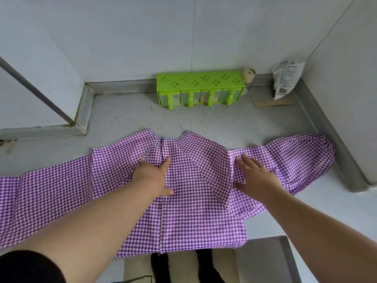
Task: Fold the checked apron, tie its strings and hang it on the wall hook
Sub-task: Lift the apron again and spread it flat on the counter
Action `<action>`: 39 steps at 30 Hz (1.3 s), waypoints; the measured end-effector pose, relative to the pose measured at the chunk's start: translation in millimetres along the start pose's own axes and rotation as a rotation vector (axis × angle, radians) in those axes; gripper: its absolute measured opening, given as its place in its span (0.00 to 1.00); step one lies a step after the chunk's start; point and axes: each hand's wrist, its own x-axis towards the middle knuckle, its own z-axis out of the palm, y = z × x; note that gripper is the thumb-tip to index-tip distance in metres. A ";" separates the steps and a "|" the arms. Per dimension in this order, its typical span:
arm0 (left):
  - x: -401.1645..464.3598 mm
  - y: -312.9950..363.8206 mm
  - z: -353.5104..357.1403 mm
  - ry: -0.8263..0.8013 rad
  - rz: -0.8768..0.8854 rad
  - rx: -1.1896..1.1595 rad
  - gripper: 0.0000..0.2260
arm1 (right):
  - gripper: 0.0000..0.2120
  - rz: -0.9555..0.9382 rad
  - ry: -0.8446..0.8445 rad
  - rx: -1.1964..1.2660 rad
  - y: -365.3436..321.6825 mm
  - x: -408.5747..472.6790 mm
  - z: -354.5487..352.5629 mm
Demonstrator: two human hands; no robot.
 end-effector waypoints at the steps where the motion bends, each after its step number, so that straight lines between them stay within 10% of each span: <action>1: 1.8 0.3 -0.1 -0.012 -0.019 -0.006 0.54 | 0.50 0.065 -0.014 0.014 4.3 -0.9 -1.2; 11: 13.6 2.4 -10.7 -0.048 -0.102 -0.092 0.56 | 0.59 0.359 -0.061 0.045 29.6 -14.0 -10.0; 15: 19.7 0.7 -11.2 -0.037 -0.071 -0.103 0.57 | 0.40 -0.003 0.251 0.045 -4.6 -8.1 -25.5; 19: 25.0 -4.3 -16.8 0.016 0.010 -0.096 0.52 | 0.35 -0.293 0.162 0.052 -63.3 17.2 -40.4; 26: 44.9 -70.0 -39.7 0.332 -0.043 -0.316 0.23 | 0.29 -0.124 0.077 0.226 -81.6 67.9 -35.3; 33: 75.1 -135.7 -10.5 0.252 -0.210 -0.696 0.42 | 0.27 -0.053 0.123 0.327 -78.9 70.5 -29.2; 39: 72.7 -141.8 -14.2 0.172 -0.171 -0.402 0.26 | 0.28 0.023 0.121 0.335 -84.1 64.8 -31.4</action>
